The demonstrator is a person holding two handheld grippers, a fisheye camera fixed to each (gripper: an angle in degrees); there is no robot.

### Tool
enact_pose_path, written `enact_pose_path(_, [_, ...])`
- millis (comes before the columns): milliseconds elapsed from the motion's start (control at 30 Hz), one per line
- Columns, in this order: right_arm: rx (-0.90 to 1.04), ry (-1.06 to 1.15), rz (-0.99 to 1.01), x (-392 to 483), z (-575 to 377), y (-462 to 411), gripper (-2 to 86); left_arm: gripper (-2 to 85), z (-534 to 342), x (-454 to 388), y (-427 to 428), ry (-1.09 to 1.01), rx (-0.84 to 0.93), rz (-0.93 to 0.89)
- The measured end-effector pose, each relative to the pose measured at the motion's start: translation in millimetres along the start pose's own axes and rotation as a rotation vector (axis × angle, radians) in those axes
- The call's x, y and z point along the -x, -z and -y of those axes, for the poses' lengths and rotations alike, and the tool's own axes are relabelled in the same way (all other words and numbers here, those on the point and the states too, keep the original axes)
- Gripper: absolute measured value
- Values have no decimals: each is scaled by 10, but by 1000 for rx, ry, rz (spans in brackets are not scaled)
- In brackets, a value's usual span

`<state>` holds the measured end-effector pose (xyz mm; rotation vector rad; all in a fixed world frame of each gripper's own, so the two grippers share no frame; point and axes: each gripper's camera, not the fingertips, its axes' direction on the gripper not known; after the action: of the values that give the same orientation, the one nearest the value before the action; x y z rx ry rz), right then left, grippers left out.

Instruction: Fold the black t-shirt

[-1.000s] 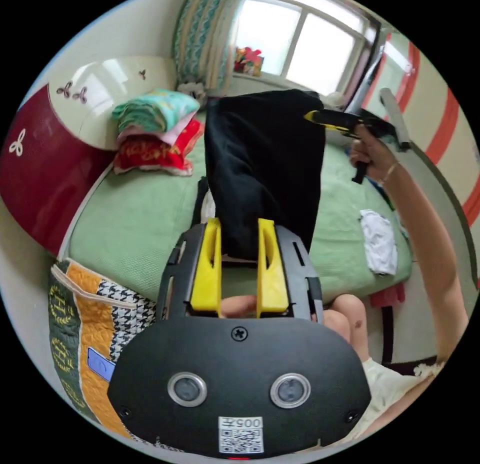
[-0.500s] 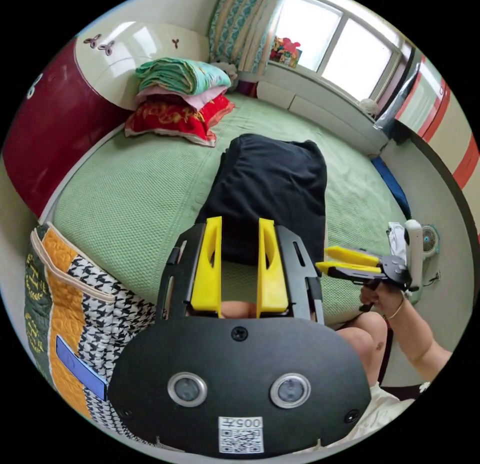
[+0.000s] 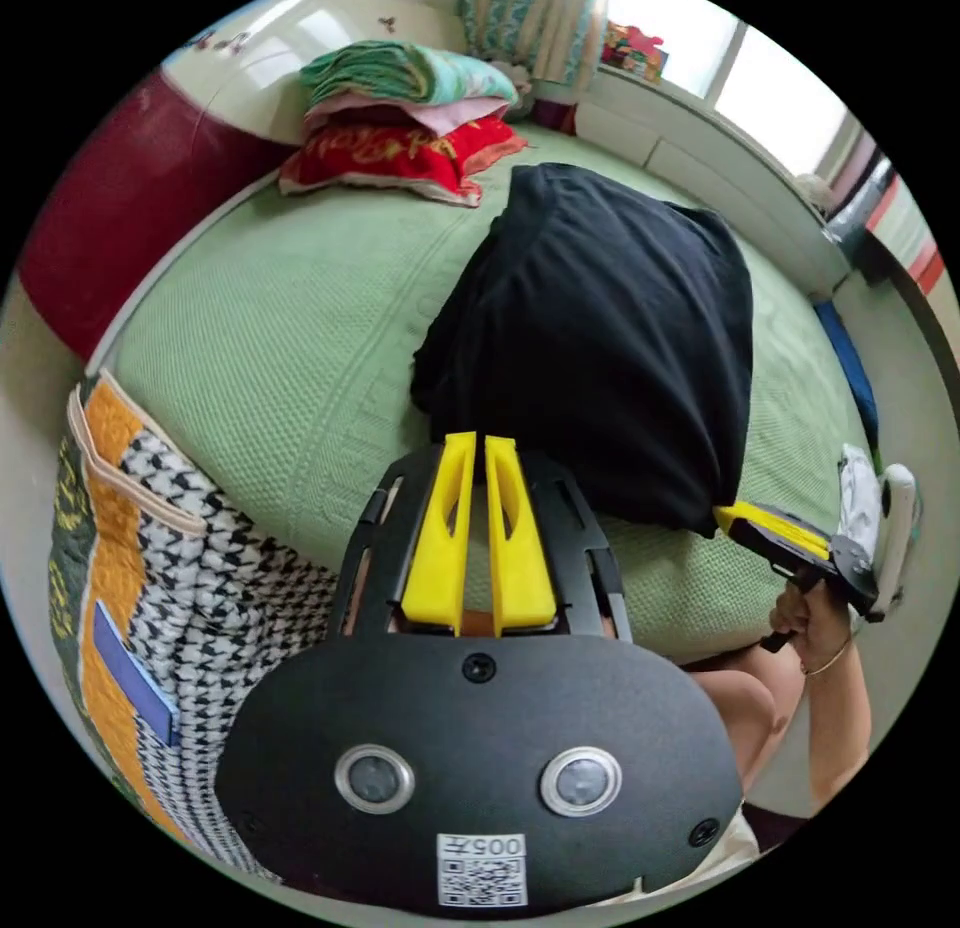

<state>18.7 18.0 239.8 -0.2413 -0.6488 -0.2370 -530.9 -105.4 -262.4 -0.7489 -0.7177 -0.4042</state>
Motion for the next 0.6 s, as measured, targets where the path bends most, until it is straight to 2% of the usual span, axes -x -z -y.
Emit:
enact_pose_path(67, [-57, -19, 66, -28, -143, 167, -8, 47, -106, -33, 84, 5, -19, -13])
enact_pose_path(133, [-103, 29, 49, 19, -349, 373, -3, 37, -203, -140, 170, -35, -35, 37])
enact_pose_path(267, [-159, 90, -197, 8, -978, 831, -8, 24, -422, -544, 302, -121, -60, 45])
enact_pose_path(400, [-224, -19, -359, -235, -1623, 1310, -9, 14, -539, -1177, 280, -235, -66, 9])
enact_pose_path(600, [-359, -221, -457, -495, -2472, 1948, -10, 5, -567, -2596, 154, -448, -70, -39])
